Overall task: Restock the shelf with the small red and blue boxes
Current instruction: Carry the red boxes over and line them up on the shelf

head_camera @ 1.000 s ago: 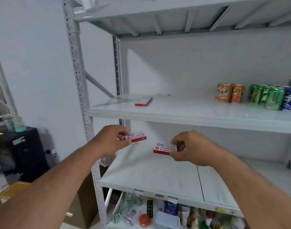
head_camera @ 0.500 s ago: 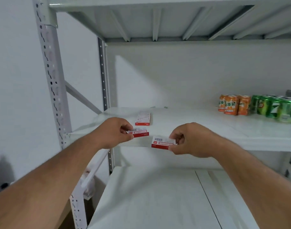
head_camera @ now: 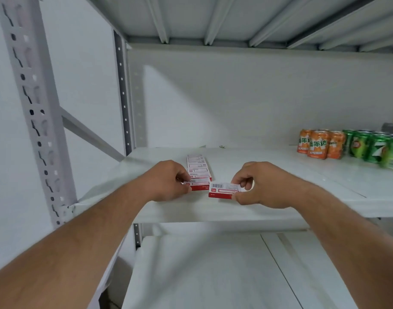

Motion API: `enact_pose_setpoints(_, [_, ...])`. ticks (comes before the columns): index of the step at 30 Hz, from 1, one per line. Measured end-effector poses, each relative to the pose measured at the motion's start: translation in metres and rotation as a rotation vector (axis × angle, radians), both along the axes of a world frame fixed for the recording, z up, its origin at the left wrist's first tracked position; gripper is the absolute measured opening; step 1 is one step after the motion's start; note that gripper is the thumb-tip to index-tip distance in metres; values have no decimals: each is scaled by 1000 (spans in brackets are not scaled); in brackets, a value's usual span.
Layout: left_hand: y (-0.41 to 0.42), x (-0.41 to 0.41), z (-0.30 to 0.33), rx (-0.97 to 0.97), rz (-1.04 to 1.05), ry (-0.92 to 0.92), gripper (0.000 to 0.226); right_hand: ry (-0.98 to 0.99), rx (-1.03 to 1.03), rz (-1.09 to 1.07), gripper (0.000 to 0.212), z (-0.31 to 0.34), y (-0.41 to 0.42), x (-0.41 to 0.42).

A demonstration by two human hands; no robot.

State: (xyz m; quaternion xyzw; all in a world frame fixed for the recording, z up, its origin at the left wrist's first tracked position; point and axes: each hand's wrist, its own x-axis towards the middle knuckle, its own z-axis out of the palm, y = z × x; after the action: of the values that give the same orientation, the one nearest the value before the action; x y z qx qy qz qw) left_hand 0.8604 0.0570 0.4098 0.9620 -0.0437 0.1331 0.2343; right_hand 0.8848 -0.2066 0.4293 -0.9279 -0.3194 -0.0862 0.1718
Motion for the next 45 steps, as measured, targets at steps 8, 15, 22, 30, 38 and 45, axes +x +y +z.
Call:
enact_pose_setpoints(8, [-14, 20, -5, 59, 21, 1, 15, 69, -4, 22, 29, -9, -2, 21])
enact_pose_setpoints(15, [-12, 29, -8, 59, 56, -17, 16, 124, 10, 38, 30, -7, 4, 29])
enact_pose_setpoints(22, [-2, 44, -16, 93, 38, -22, 21, 175, 36, 45, 25, -8, 19, 42])
enact_pose_setpoints(30, [6, 56, -20, 118, -8, -30, 22, 196, 39, 49, 25, -9, 30, 51])
enact_pose_setpoints(38, [12, 65, -21, 118, -17, -26, 28, 219, 44, 50, 23, -11, 34, 61])
enact_pose_setpoints(45, [15, 74, -21, 123, -16, -17, 31, 221, 42, 55, 24, -12, 37, 68])
